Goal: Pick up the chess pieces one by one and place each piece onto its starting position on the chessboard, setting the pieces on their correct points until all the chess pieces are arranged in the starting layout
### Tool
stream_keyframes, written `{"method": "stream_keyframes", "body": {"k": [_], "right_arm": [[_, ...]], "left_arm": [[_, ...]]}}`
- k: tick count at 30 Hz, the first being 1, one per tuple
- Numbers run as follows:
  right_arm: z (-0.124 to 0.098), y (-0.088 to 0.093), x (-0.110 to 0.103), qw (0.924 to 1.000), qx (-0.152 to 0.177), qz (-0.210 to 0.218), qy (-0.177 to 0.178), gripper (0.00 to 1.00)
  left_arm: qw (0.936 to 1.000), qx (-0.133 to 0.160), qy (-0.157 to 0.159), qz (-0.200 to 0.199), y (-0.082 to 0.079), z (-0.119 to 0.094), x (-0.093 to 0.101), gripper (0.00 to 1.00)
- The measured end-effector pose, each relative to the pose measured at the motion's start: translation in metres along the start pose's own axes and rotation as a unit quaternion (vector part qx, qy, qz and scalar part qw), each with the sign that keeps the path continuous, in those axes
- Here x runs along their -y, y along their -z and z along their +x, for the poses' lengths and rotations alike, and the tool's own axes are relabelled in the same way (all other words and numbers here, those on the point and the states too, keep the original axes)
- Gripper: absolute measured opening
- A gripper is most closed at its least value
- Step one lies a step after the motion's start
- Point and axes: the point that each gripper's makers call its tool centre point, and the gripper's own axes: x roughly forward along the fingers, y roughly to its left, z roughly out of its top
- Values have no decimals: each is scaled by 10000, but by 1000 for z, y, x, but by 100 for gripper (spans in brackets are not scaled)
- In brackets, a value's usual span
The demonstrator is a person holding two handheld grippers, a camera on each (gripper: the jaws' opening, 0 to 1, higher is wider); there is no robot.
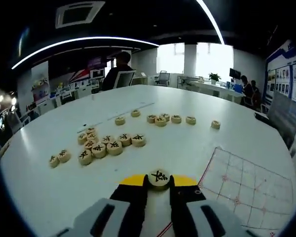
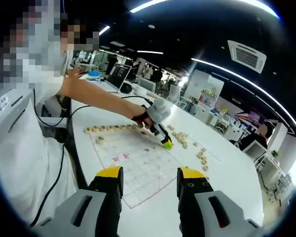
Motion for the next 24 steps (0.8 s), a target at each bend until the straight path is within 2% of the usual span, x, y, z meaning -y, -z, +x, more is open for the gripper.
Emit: {"method": "stream_keyframes", "body": {"k": [6, 9, 18, 24], "right_arm": [[1, -1, -2, 10000, 5, -17, -12, 44], [0, -1, -2, 10000, 11, -20, -10, 44], [0, 0, -2, 10000, -7, -26, 12, 44], [1, -1, -2, 10000, 2, -29, 9, 44]], "left_arm": [[9999, 108, -57, -57, -9, -17, -1, 20], [9999, 134, -62, -74, -9, -30, 4, 20], [9993, 294, 207, 67, -12, -64, 25, 20], [9991, 332, 243, 125, -8, -79, 26, 20]]}}
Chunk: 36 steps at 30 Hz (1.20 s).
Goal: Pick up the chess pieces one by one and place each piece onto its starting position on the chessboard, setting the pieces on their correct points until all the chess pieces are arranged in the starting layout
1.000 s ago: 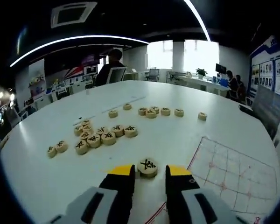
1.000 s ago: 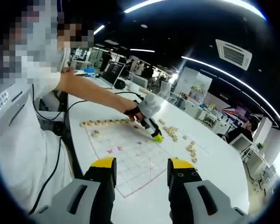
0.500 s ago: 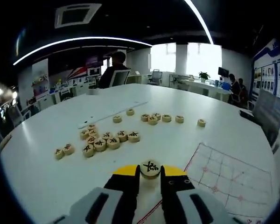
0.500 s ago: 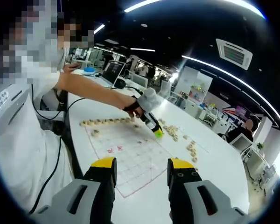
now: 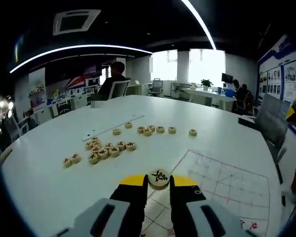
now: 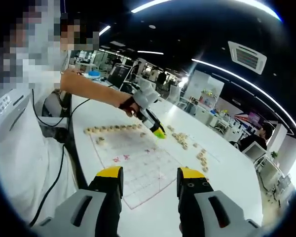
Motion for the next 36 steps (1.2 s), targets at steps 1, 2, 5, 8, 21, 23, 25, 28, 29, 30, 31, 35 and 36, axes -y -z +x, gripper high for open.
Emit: {"method": "stream_keyframes", "body": {"k": [1, 2, 5, 8, 21, 23, 25, 28, 29, 30, 31, 35, 36], "right_arm": [[1, 0, -1, 10000, -8, -2, -10, 44], [1, 1, -1, 10000, -20, -7, -19, 44], [1, 1, -2, 10000, -25, -8, -24, 44], [1, 1, 0, 10000, -21, 9, -1, 44], [3, 2, -2, 10000, -51, -1, -29, 44], [2, 1, -3, 10000, -34, -8, -21, 44], [1, 0, -3, 10000, -27, -17, -11, 44], [1, 1, -2, 10000, -29, -16, -5, 44], [1, 1, -2, 10000, -35, -17, -4, 44], [1, 1, -2, 10000, -31, -19, -9, 44], [1, 0, -3, 10000, -26, -21, -12, 44], [-1, -1, -1, 10000, -5, -29, 1, 44], [0, 0, -1, 10000, -10, -25, -2, 44]], "left_arm": [[10000, 2, 0, 3, 1, -2, 0, 20], [10000, 9, 5, -3, 2, -4, -1, 20], [10000, 6, 30, -25, 5, -9, -3, 20], [10000, -9, 22, -12, 9, -14, -8, 20], [9994, -334, -48, 57, 36, -11, -17, 20], [9989, -451, -87, 119, 42, -9, -16, 20], [9985, -512, -143, 120, 45, -6, -18, 20], [9979, -591, -277, 56, 47, 0, -22, 20], [9976, -620, -307, 37, 47, 1, -24, 20], [9975, -623, -325, 24, 47, 2, -25, 20], [9974, -641, -334, 5, 48, 3, -26, 20], [9964, -744, -410, -58, 54, 5, -31, 20], [9964, -732, -403, -145, 54, 4, -31, 20]]}}
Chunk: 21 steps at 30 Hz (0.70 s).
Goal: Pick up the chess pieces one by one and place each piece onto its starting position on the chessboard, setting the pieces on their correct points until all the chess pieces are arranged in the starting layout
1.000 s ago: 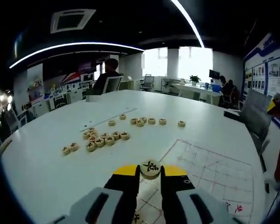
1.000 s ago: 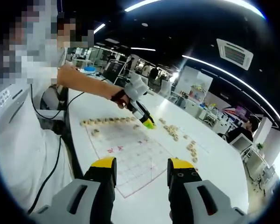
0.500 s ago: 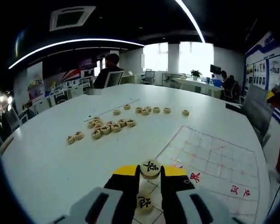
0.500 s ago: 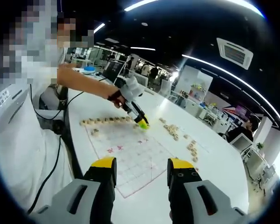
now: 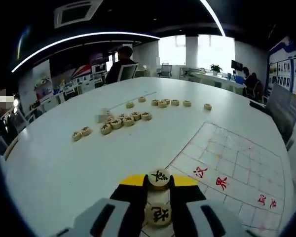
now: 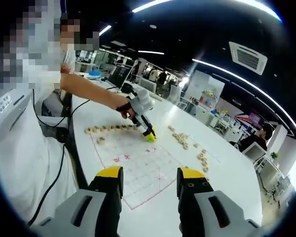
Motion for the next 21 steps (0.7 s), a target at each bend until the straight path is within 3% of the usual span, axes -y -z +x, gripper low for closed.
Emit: {"method": "stream_keyframes", "body": {"k": [5, 10, 12, 15, 21], "right_arm": [[0, 1, 0, 10000, -17, 10, -6, 44], [-1, 1, 0, 10000, -7, 6, -1, 44], [-1, 1, 0, 10000, -10, 10, -7, 44], [-1, 2, 1, 10000, -13, 24, 1, 44], [-2, 1, 1, 10000, 6, 15, 12, 44]], "left_arm": [[9999, 9, 99, -119, 0, 0, 3, 22], [9996, 76, 229, -132, -1, -1, 8, 42], [9988, 250, 294, -315, -9, -4, 12, 44], [9983, 463, 245, -262, -23, -12, 11, 47], [9977, 597, 122, -305, -29, -20, -3, 51]]}}
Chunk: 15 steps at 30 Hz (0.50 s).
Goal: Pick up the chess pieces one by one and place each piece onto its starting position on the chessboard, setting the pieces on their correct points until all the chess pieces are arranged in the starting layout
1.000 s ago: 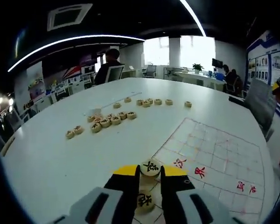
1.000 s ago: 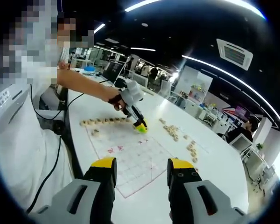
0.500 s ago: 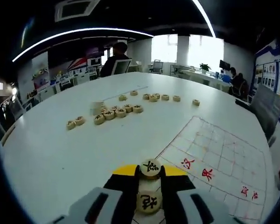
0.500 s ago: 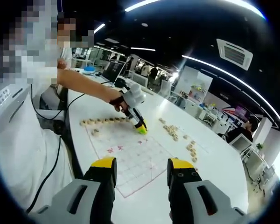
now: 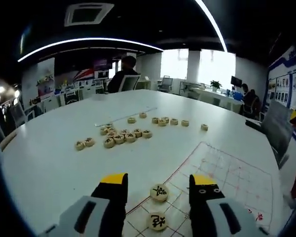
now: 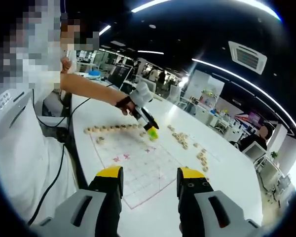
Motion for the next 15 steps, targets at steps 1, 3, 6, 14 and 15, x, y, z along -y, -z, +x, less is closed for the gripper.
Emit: {"method": "stream_keyframes", "body": {"k": [1, 3, 6, 14, 15], "right_arm": [[0, 0, 0, 10000, 5, 3, 5, 44], [0, 0, 0, 10000, -5, 6, 10, 44], [0, 0, 0, 10000, -9, 2, 2, 44], [3, -1, -2, 10000, -19, -5, -13, 44], [3, -1, -2, 10000, -16, -9, -20, 44]], "left_arm": [[10000, 27, -48, -15, 0, -2, -4, 51], [9999, 73, -117, -44, 0, -4, -10, 51], [9998, 89, -156, -66, 0, -8, -14, 50], [9996, 184, -230, -30, 0, -16, -22, 48], [9995, 169, -254, -16, 0, -15, -24, 48]]}}
